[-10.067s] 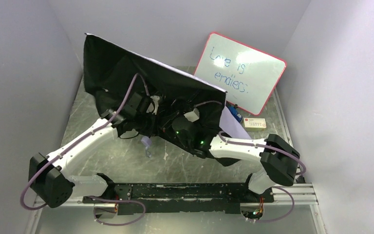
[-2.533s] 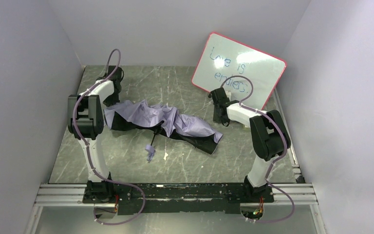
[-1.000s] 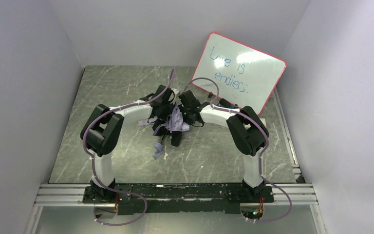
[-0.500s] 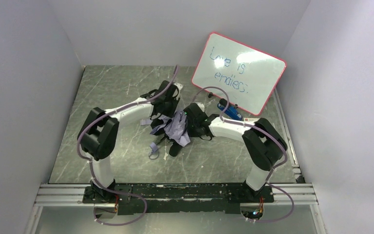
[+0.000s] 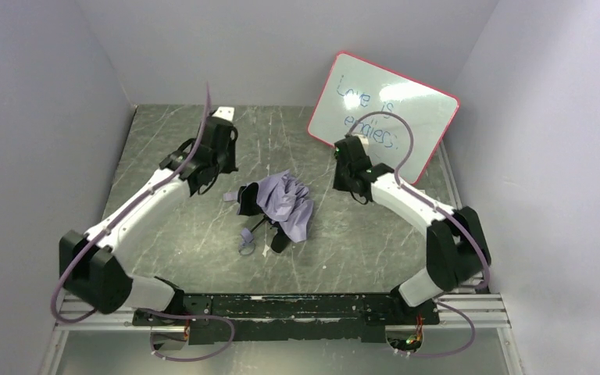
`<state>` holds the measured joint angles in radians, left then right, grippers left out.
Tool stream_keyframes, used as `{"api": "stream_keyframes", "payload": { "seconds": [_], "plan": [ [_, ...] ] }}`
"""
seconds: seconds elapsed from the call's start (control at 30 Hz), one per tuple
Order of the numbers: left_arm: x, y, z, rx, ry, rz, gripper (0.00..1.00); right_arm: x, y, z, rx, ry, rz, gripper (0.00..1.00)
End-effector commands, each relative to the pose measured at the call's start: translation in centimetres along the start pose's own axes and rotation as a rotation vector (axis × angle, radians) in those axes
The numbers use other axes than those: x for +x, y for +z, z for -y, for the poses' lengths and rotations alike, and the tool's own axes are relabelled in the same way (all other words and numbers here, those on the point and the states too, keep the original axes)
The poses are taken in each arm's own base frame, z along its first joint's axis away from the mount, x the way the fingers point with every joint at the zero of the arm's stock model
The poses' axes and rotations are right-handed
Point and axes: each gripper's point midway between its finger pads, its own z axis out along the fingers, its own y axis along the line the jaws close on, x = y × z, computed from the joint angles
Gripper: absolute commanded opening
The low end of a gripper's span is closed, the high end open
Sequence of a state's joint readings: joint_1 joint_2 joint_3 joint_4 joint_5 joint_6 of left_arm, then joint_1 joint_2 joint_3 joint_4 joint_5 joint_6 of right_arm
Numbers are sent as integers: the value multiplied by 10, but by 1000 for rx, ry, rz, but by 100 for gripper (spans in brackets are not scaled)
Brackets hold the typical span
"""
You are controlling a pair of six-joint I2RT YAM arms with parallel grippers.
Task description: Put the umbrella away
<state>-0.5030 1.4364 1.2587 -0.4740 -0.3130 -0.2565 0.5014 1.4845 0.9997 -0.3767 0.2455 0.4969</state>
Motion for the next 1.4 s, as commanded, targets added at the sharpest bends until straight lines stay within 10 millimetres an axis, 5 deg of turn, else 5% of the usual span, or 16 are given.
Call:
{"api": "stream_keyframes", "payload": {
  "seconds": [0.0, 0.37, 0.53, 0.77, 0.97, 1.37],
  "plan": [
    [72, -33, -27, -92, -94, -180, 5, -21, 22, -31, -90, -92, -22, 25],
    [189, -84, -24, -98, -225, -381, 5, -30, 112, -69, -149, -189, -128, 22],
    [216, -79, 7, -27, -254, -456, 5, -16, 124, -85, -243, -234, -209, 21],
    [254, -55, 14, -25, -246, -486, 5, 7, 132, -91, -312, -284, -282, 21],
    [256, -27, 25, 2, -212, -446, 5, 24, 123, -103, -431, -308, -314, 20],
    [210, 25, 56, -1, -150, -336, 5, 87, 74, -122, -527, -367, -421, 19]
  ]
}}
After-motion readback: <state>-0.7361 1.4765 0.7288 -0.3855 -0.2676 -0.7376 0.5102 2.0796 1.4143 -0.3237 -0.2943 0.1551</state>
